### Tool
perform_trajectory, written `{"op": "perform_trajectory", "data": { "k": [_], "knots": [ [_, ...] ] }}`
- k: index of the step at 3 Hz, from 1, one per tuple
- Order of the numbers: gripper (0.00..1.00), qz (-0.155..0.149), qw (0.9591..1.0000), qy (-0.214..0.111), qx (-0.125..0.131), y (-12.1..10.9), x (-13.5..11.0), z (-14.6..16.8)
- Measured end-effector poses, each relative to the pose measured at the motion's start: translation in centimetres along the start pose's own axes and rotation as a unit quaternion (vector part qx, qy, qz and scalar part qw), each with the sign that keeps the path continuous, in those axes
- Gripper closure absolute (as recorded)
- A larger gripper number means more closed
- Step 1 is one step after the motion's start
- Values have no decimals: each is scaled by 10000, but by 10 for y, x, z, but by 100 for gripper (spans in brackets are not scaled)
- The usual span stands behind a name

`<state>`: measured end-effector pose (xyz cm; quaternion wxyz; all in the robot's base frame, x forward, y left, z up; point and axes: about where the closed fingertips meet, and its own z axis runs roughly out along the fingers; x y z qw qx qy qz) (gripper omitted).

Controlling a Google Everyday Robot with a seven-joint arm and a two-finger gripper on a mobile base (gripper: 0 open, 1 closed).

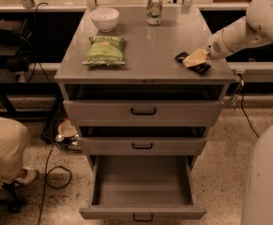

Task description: Place rxbar chocolate into bottom drawer

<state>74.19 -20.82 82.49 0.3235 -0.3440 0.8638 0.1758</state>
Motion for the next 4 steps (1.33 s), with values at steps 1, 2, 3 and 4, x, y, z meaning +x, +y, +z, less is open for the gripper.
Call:
{"op": "perform_trajectory", "data": {
  "k": [1, 2, 3, 4],
  "knots": [
    [95, 0, 10000, -1, 0, 0, -3, -3],
    [100, 0, 10000, -1, 0, 0, -3, -3],
    [100, -211, 9980, -487, 339, -9, -22, -51],
    [100, -579, 9884, -1120, 842, -9, -49, -133]
  ]
}}
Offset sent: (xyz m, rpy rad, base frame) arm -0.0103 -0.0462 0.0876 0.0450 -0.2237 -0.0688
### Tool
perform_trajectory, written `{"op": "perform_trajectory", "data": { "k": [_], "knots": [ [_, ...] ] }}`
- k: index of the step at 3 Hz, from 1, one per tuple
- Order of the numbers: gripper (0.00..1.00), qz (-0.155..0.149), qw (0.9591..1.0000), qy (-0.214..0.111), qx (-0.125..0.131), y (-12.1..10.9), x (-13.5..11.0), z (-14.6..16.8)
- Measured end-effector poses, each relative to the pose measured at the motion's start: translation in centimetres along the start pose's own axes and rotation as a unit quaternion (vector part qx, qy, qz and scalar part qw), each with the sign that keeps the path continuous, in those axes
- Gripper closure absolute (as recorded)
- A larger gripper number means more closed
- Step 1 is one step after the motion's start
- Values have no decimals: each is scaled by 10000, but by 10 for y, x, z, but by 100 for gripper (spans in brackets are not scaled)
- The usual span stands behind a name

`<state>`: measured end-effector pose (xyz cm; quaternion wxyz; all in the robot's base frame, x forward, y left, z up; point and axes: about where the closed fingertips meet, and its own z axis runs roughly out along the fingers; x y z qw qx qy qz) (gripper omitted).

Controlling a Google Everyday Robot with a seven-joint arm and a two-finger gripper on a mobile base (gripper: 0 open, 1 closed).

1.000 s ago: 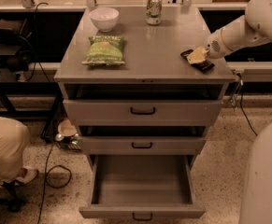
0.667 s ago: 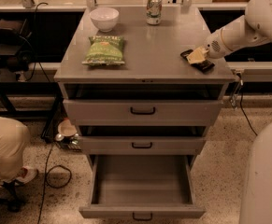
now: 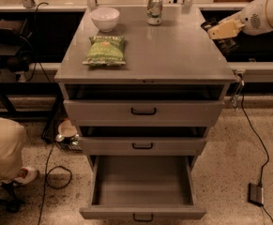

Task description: Place rxbar chocolate into bottom drawer

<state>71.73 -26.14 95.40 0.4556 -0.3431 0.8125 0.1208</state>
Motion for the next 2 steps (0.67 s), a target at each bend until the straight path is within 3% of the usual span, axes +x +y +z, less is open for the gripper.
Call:
{"op": "perform_trajectory", "data": {
  "k": [2],
  "knots": [
    [100, -56, 9999, 43, -81, 5, 6, -5]
  ]
}}
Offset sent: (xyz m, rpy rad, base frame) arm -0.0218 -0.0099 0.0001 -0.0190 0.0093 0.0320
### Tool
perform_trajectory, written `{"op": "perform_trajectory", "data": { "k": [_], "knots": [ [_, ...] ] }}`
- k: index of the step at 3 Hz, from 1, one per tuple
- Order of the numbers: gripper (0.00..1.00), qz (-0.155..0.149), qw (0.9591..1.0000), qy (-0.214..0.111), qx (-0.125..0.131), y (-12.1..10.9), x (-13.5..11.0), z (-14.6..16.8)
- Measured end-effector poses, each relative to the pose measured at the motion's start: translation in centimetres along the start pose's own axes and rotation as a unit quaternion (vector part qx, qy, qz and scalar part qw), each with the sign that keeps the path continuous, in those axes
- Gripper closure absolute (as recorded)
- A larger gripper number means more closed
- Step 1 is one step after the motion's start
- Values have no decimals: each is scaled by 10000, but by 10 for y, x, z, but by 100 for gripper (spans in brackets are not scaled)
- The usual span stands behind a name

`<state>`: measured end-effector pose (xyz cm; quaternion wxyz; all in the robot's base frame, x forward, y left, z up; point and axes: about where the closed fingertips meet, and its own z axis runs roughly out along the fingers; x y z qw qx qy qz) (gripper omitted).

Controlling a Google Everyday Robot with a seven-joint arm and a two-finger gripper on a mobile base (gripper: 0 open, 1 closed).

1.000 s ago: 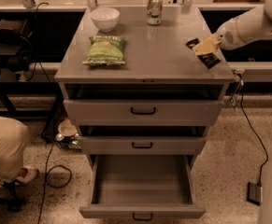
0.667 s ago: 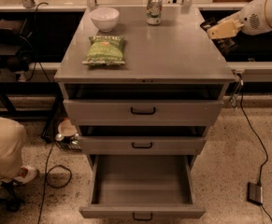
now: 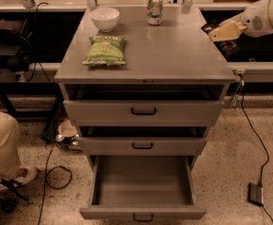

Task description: Place rxbar chocolate into bottom drawer

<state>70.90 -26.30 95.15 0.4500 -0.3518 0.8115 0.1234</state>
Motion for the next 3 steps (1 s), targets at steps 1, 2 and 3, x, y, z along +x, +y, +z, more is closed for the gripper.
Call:
{"op": "perform_trajectory", "data": {
  "k": [1, 2, 3],
  "knots": [
    [100, -95, 9997, 197, 51, 12, 15, -33],
    [100, 34, 9964, 802, 262, 37, 60, -68],
    [100, 811, 9850, 1521, 81, 76, 157, -54]
  ]
}}
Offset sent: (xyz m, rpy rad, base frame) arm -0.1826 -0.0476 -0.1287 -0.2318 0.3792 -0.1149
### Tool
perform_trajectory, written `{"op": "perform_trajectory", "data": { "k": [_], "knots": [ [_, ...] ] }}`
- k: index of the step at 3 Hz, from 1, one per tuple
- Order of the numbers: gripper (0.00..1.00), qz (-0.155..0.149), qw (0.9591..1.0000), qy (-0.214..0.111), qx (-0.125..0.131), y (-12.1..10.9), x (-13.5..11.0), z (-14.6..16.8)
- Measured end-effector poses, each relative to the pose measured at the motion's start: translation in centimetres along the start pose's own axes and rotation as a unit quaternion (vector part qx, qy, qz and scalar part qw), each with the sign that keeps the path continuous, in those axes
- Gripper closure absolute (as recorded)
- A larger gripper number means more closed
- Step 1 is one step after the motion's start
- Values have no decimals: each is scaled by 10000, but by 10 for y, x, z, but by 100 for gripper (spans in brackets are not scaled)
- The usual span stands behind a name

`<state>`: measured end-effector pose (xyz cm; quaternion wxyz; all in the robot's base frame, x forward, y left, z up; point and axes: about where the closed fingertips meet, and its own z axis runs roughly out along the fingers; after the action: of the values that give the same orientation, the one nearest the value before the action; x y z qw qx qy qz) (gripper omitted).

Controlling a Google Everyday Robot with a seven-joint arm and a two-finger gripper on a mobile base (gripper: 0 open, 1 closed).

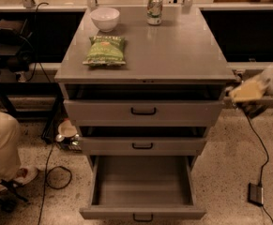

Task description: Place rxbar chocolate into bottom drawer

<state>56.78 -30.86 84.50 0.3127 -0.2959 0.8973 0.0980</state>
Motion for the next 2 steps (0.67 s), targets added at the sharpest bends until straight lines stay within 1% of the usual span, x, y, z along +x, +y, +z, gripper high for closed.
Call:
{"op": "perform_trajectory", "data": {
  "k": [1, 2],
  "knots": [
    [100, 694, 9940, 598, -599, 32, 78, 63],
    [100, 694, 9940, 599, -600, 32, 78, 63]
  ]
}}
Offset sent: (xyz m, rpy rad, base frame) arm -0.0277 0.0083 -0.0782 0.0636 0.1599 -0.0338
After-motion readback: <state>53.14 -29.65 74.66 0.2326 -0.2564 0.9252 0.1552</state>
